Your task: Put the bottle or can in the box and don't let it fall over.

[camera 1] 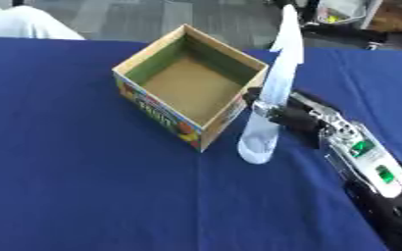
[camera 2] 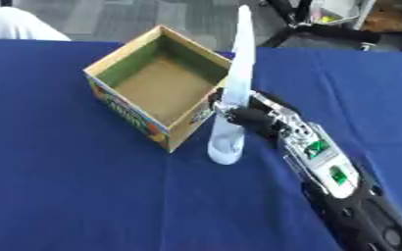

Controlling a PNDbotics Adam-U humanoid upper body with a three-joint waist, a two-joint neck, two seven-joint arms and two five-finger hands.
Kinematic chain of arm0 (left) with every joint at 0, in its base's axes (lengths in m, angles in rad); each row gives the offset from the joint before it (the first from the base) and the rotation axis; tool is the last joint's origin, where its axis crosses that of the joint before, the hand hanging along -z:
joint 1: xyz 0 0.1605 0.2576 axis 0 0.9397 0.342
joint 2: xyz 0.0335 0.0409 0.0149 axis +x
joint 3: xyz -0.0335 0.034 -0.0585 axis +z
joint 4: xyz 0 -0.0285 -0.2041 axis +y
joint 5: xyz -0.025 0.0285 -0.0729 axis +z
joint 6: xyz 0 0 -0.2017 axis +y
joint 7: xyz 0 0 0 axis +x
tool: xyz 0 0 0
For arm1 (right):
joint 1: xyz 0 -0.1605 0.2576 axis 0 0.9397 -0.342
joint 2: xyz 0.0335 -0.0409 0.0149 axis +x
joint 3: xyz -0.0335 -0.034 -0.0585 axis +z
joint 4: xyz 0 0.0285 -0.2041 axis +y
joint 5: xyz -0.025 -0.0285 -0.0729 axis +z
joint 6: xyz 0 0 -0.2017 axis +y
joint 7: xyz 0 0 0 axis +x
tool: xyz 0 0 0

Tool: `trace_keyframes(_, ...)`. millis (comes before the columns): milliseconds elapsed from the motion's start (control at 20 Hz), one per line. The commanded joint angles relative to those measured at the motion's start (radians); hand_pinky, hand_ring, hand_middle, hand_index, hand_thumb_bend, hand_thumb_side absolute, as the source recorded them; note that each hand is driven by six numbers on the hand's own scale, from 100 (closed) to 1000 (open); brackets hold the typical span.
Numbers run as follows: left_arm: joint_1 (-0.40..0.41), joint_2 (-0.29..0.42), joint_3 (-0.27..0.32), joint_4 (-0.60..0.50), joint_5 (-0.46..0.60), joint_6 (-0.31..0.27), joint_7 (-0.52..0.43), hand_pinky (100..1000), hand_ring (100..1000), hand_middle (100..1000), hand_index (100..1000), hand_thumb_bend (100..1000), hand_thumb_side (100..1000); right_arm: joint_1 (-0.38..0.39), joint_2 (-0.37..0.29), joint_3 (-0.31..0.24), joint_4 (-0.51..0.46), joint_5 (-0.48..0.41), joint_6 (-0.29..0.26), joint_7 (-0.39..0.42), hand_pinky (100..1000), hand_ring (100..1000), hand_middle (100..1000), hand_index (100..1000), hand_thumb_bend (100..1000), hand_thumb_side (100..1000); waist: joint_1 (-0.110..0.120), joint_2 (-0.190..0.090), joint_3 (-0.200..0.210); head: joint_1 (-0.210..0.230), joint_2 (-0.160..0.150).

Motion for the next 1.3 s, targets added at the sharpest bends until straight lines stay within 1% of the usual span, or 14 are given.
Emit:
trace_keyframes(50,-0.011,0.014,0.010,-0.017,0.002,-0.002,-0.004,935,1000,1000,802,381,623,-0.008,-0.011,-0.011,0.002,-0.012,0.002,-0.027,1000,863,905,627,100,327,0.005,-0.012,0.001,-0.001,-0.010)
trace_keyframes(100,-0.011,0.014,0.010,-0.017,0.002,-0.002,-0.004,936,1000,1000,802,379,623,-0.007,-0.010,-0.012,0.002,-0.014,0.001,-0.035,983,796,866,575,100,332,0.005,-0.012,0.001,-0.001,-0.010)
trace_keyframes(150,-0.011,0.014,0.011,-0.018,0.001,-0.002,-0.004,936,1000,1000,802,379,623,-0.007,-0.010,-0.013,0.002,-0.017,-0.001,-0.044,982,790,863,569,100,332,0.005,-0.012,0.001,-0.002,-0.009)
trace_keyframes(200,-0.011,0.014,0.011,-0.018,0.001,-0.002,-0.005,937,1000,1000,801,379,623,-0.007,-0.009,-0.015,0.002,-0.023,-0.003,-0.056,979,778,840,518,100,330,0.005,-0.012,0.001,-0.002,-0.009)
trace_keyframes(350,-0.011,0.014,0.010,-0.018,0.001,-0.002,-0.006,938,1000,1000,801,378,624,-0.007,-0.008,-0.018,0.001,-0.048,-0.017,-0.095,981,765,825,451,100,337,0.005,-0.012,0.001,-0.003,-0.009)
trace_keyframes(450,-0.011,0.014,0.010,-0.018,0.001,-0.003,-0.007,938,1000,1000,801,377,624,-0.008,-0.008,-0.018,-0.006,-0.064,-0.034,-0.116,977,727,794,391,100,363,0.005,-0.012,0.001,-0.003,-0.009)
trace_keyframes(500,-0.011,0.014,0.010,-0.018,0.001,-0.003,-0.007,938,1000,1000,801,376,624,-0.008,-0.009,-0.017,-0.010,-0.069,-0.044,-0.122,976,695,773,341,100,377,0.004,-0.013,0.002,-0.003,-0.008)
trace_keyframes(550,-0.011,0.014,0.010,-0.018,0.001,-0.003,-0.007,938,1000,1000,801,376,624,-0.008,-0.010,-0.016,-0.014,-0.072,-0.054,-0.125,975,691,768,334,100,378,0.004,-0.013,0.002,-0.003,-0.008)
trace_keyframes(600,-0.011,0.014,0.010,-0.018,0.001,-0.003,-0.007,939,1000,1000,801,374,623,-0.008,-0.010,-0.015,-0.017,-0.075,-0.062,-0.127,969,684,742,284,100,391,0.004,-0.013,0.002,-0.003,-0.008)
trace_keyframes(850,-0.010,0.014,0.010,-0.018,0.000,-0.002,-0.009,941,1000,1000,800,374,624,-0.008,-0.013,-0.014,-0.038,-0.078,-0.112,-0.122,912,642,721,238,100,426,0.004,-0.013,0.002,-0.004,-0.007)
trace_keyframes(900,-0.010,0.014,0.011,-0.018,0.000,-0.002,-0.009,941,1000,1000,800,373,625,-0.008,-0.014,-0.015,-0.041,-0.078,-0.119,-0.121,895,635,716,235,100,450,0.004,-0.014,0.002,-0.004,-0.007)
trace_keyframes(950,-0.010,0.014,0.011,-0.018,0.000,-0.002,-0.009,941,1000,1000,800,373,625,-0.008,-0.015,-0.017,-0.045,-0.078,-0.127,-0.121,893,634,714,235,100,430,0.004,-0.014,0.002,-0.005,-0.008)
trace_keyframes(1200,-0.010,0.015,0.011,-0.018,0.000,-0.002,-0.009,941,1000,1000,799,371,625,-0.008,-0.019,-0.027,-0.067,-0.070,-0.170,-0.141,850,615,692,229,100,452,0.003,-0.015,0.001,-0.005,-0.008)
trace_keyframes(1300,-0.010,0.015,0.011,-0.018,0.000,-0.002,-0.009,942,1000,1000,799,368,626,-0.008,-0.021,-0.030,-0.076,-0.068,-0.183,-0.149,788,592,678,225,100,455,0.003,-0.016,0.001,-0.005,-0.009)
